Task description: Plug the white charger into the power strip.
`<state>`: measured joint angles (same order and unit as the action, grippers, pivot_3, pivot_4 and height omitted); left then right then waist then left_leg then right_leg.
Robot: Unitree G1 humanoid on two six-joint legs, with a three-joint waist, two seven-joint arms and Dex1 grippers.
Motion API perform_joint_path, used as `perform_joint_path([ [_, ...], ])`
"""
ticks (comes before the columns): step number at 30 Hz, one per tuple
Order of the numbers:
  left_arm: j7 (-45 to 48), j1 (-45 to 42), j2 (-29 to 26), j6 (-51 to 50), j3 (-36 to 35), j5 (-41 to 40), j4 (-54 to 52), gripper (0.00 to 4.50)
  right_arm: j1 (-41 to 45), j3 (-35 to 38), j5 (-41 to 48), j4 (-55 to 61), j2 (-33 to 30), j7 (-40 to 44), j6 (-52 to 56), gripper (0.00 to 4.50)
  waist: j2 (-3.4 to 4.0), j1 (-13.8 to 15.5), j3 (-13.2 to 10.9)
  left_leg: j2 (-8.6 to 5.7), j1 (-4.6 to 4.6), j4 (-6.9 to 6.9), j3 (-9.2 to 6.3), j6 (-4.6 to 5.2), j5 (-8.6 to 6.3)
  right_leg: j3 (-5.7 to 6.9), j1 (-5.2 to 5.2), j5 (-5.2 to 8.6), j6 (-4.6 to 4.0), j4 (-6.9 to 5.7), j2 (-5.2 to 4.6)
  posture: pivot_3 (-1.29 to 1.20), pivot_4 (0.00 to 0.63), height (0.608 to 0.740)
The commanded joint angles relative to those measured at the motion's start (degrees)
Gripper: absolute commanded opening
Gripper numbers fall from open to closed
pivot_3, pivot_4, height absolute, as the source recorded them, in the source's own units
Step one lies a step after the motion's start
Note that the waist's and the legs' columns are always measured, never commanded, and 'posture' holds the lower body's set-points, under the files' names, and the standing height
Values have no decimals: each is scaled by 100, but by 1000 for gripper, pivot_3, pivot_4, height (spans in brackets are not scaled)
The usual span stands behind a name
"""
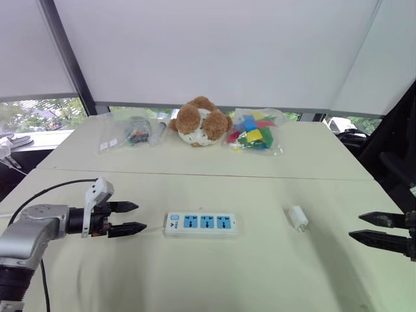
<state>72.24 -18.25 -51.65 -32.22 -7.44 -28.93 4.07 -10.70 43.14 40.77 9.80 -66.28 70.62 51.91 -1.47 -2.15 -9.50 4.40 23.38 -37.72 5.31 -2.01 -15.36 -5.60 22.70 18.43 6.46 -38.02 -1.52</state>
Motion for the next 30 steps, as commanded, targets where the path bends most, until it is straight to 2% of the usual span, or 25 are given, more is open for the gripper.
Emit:
perform_joint_path([
  [1,-27,49,-80,77,-115,18,-71,4473,112,17,-44,-35,-78,30,-119,4500,0,0,0,0,0,0,0,0,0,0,0,0,0,0,0,0,150,739],
  [20,-48,11,-119,281,-228,38,-117,4473,361,-370,-147,-88,93,-110,-352,4500,0,5,0,0,0,-6,-1,1,0,1,-1,0,0,-4,0,0,150,739],
  [25,192,-368,-132,627,50,205,-106,4473,444,-479,-147,-59,116,-184,-421,4500,0,20,0,0,1,-13,-3,1,-1,4,-4,0,0,-5,0,0,150,739],
  [30,844,-1254,118,1249,798,587,260,4473,731,-775,76,446,152,-364,-304,4500,3,94,2,-1,1,-22,-5,2,-1,7,-11,0,0,-6,1,0,150,739],
])
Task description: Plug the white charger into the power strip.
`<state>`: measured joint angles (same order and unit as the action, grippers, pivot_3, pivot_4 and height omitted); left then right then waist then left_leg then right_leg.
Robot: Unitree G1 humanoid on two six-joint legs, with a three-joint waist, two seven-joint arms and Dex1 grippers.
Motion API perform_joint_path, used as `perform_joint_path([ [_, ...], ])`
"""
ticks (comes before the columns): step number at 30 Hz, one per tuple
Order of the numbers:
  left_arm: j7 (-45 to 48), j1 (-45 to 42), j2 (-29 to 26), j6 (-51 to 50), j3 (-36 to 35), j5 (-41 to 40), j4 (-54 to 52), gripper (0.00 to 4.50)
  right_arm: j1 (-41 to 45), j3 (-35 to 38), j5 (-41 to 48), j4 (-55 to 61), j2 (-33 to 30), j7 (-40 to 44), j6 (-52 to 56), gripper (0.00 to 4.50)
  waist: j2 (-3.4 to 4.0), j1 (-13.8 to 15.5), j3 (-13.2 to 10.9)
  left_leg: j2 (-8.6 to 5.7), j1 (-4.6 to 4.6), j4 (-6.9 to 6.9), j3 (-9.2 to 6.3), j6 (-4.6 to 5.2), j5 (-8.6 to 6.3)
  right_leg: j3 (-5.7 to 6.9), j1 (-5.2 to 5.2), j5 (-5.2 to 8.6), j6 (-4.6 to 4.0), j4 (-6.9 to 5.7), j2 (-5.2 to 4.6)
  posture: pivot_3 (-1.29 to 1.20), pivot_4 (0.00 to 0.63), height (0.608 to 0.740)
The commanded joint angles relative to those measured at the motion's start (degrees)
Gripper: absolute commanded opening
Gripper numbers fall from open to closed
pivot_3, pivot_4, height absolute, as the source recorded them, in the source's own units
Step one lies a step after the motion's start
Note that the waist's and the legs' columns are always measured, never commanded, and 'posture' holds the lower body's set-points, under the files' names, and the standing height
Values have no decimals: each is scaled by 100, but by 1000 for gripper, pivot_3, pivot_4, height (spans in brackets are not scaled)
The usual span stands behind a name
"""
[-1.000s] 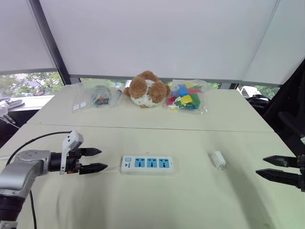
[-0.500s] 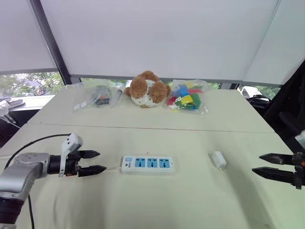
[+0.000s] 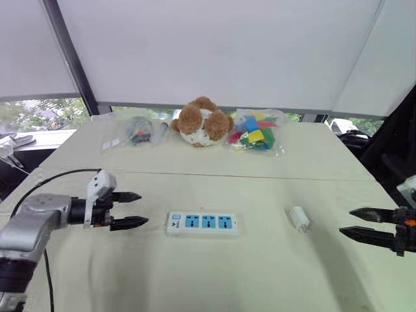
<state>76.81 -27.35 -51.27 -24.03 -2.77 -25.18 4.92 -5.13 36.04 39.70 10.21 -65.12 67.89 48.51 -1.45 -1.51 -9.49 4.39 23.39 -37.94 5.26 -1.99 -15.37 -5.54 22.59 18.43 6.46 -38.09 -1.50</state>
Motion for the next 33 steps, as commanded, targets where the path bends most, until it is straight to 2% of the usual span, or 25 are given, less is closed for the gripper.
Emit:
perform_joint_path([
  [1,565,-491,142,635,505,330,352,4473,212,-129,224,549,59,-146,66,4500,3,40,2,0,0,-1,0,0,0,0,0,0,0,0,1,0,150,739],
  [7,1218,-1245,753,1940,1126,938,1852,4473,271,-197,576,1347,335,-617,364,4500,4,83,2,0,4,-6,-5,8,-4,0,3,0,0,-1,6,0,150,739],
  [16,1263,-2049,1680,3581,1335,1624,4088,4473,55,74,887,1893,510,-1076,728,4500,2,95,2,-3,11,-15,-15,13,-7,0,0,-1,1,0,5,0,150,739],
  [21,1408,-1916,1930,3848,1274,1642,4347,4473,-148,301,932,1941,500,-1117,804,4500,6,82,5,-4,13,-15,-20,16,-9,1,0,-1,2,-1,6,0,150,739],
  [30,1313,-1622,2031,4095,1332,1864,4483,4473,-198,425,899,1747,332,-989,782,4500,10,90,13,-4,0,-21,-31,17,-9,6,-21,-1,2,-4,6,0,150,739],
  [33,1289,-1663,2052,4105,1409,1952,4504,3722,-167,386,885,1685,280,-957,757,4500,15,96,25,-4,-4,-23,-35,17,-9,10,-30,-2,2,-4,6,0,150,739],
])
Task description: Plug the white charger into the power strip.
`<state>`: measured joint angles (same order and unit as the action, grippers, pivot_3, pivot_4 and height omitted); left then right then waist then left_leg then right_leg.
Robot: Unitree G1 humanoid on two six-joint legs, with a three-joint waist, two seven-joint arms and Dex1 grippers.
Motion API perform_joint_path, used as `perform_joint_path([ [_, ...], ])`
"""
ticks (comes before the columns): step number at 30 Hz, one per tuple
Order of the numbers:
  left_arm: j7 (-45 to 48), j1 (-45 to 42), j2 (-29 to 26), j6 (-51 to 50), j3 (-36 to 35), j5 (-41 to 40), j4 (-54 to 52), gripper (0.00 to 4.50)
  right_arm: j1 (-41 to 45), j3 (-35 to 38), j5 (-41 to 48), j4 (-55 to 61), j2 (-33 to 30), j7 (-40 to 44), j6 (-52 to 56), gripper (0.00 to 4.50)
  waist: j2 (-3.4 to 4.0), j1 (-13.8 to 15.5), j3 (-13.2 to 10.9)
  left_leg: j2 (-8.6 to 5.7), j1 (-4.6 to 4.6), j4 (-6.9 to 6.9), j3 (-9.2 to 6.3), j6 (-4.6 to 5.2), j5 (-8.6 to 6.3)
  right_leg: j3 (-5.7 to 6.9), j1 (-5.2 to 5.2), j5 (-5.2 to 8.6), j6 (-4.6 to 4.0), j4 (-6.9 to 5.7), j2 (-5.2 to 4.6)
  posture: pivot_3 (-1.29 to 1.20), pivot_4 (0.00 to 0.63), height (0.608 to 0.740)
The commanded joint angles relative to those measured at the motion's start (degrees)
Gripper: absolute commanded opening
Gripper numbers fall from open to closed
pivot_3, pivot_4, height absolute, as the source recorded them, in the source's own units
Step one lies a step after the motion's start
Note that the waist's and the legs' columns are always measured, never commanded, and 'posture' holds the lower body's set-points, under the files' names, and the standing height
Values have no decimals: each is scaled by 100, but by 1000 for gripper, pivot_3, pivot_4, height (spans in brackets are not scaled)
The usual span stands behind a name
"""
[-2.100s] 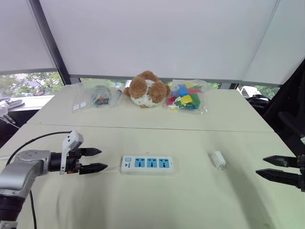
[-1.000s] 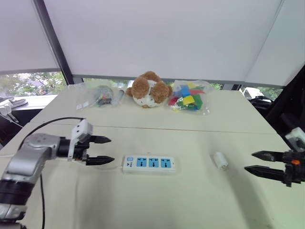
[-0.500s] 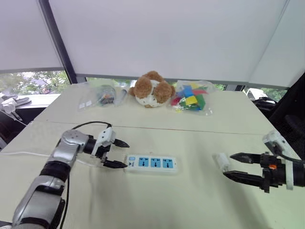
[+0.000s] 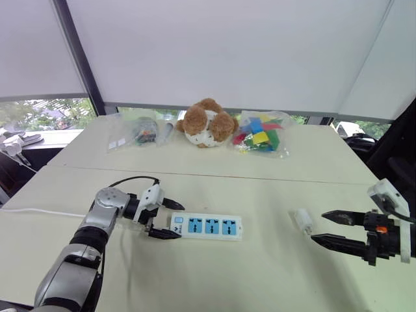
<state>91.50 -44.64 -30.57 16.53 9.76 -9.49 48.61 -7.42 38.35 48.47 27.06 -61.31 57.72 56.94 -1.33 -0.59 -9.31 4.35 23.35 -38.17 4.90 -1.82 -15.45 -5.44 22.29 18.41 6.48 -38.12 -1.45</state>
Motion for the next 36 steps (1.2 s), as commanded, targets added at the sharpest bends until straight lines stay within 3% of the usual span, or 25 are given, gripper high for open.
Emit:
perform_joint_path([
  [1,-202,48,-11,75,179,414,146,3248,67,151,12,-12,-109,66,-92,4500,4,9,16,0,0,-1,-1,0,0,0,-1,0,0,0,0,0,150,739],
  [2,-252,24,3,83,200,450,159,2878,76,152,24,-32,-109,74,-94,4500,5,4,25,-1,0,-2,-3,0,0,1,-3,0,0,-1,-1,0,150,739],
  [10,-219,-147,44,-56,125,373,306,2878,30,192,-4,-93,-79,95,-135,4500,20,4,54,-5,1,-2,-9,0,0,1,-4,0,1,0,0,0,150,739],
  [13,17,-246,38,-488,25,171,279,3659,22,136,-57,-133,-55,94,-212,4500,19,-5,54,-8,3,-2,-14,0,0,1,-3,0,1,0,0,0,150,739],
  [15,-14,-257,43,-637,-70,88,181,4470,25,108,-71,-143,-45,90,-242,4500,19,-11,53,-9,6,-2,-15,1,0,1,1,0,2,1,0,0,150,739],
  [22,-81,-3,-123,-969,-184,23,-478,4470,24,60,-91,-178,-28,110,-311,4500,13,-13,49,-8,19,3,-20,2,-1,1,15,2,5,1,3,0,150,739],
  [34,-321,-12,76,-330,32,469,68,4470,41,59,-76,-159,13,44,-320,4500,13,-7,49,-10,18,2,-19,1,-1,0,13,2,4,3,1,0,150,739],
  [36,-352,-57,102,-278,14,485,169,3951,18,81,-69,-124,28,20,-311,4500,13,-7,49,-10,18,2,-20,2,-1,0,13,2,4,3,2,0,150,739],
])
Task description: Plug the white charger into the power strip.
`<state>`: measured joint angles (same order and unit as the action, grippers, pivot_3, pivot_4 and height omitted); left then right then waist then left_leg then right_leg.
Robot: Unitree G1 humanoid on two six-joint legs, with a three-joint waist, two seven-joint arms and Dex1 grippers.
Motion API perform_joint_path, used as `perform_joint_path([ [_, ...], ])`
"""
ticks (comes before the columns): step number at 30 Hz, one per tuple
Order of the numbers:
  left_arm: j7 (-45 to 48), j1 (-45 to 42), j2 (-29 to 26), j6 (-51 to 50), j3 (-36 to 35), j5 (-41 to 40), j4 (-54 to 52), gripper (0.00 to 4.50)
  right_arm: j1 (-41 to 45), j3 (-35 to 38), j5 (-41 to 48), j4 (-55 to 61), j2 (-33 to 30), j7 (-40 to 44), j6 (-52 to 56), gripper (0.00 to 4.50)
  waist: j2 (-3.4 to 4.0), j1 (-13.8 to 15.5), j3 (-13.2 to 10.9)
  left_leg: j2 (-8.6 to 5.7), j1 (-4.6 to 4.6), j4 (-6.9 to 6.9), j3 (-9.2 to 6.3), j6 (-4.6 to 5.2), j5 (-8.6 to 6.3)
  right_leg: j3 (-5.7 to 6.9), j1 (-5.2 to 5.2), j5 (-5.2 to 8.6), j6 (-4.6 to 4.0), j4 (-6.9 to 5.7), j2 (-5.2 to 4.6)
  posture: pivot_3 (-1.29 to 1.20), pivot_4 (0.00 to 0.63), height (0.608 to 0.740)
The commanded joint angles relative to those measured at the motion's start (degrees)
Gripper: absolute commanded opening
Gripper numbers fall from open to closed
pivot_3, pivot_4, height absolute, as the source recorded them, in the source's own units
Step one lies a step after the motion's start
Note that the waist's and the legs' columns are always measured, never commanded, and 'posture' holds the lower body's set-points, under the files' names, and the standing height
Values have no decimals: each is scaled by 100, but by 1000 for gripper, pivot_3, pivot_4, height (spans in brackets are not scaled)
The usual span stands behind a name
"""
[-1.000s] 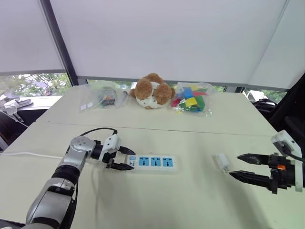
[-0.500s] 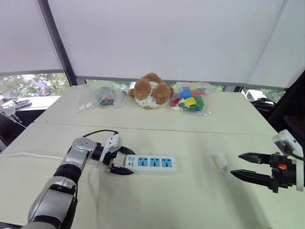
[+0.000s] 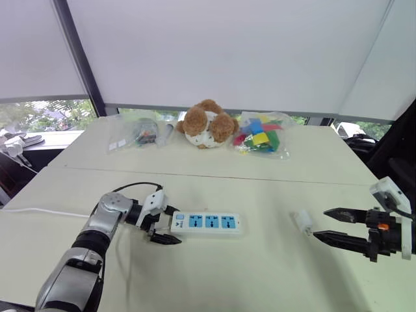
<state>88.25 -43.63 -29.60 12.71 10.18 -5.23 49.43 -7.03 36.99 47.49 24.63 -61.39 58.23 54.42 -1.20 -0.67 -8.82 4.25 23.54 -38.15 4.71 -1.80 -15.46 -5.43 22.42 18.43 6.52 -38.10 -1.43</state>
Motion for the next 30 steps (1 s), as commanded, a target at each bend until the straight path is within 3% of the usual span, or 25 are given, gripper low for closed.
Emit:
perform_joint_path([
  [1,-32,-177,25,107,-32,57,109,3578,-24,228,31,117,32,-33,-54,4500,0,0,0,0,0,0,0,0,0,0,0,0,0,0,0,0,150,739],
  [2,-33,-189,43,118,-34,57,125,3123,-25,234,32,114,27,-37,-53,4500,0,2,0,0,0,0,0,0,0,0,0,0,0,0,0,0,150,739],
  [3,-25,-194,70,100,-49,34,121,3010,-22,237,22,110,20,-62,-50,4500,0,2,0,-1,0,0,0,0,0,0,-1,0,0,0,0,0,150,739],
  [9,-38,-203,135,1,-47,39,3,3028,511,-113,2,-246,-278,-550,393,4500,1,0,0,-3,0,0,0,0,0,-2,-2,0,0,0,-3,0,150,739],
  [11,12,-179,142,-31,10,62,-194,3028,1041,-589,56,-595,-650,-460,656,4500,1,0,0,-4,0,-2,1,0,0,-3,-1,0,0,0,-5,0,150,739],
  [16,-251,99,234,-509,332,302,-1252,3028,2895,-2616,-604,-1867,-1387,78,744,4500,6,18,-2,-4,4,0,10,1,0,-12,13,0,-1,0,-10,0,150,739],
  [22,-682,710,198,-1757,446,281,-2730,3028,4697,-4513,-1497,-3041,-1130,576,1257,4500,11,10,0,-4,66,-6,5,8,-4,-15,72,0,0,-5,-12,0,150,739],
  [30,-1185,1167,95,-2283,386,179,-3455,3028,6516,-5861,-2534,-5093,-315,975,1797,4500,15,17,0,-9,84,-21,17,7,-2,-14,88,-1,0,-11,-14,0,150,739],
])
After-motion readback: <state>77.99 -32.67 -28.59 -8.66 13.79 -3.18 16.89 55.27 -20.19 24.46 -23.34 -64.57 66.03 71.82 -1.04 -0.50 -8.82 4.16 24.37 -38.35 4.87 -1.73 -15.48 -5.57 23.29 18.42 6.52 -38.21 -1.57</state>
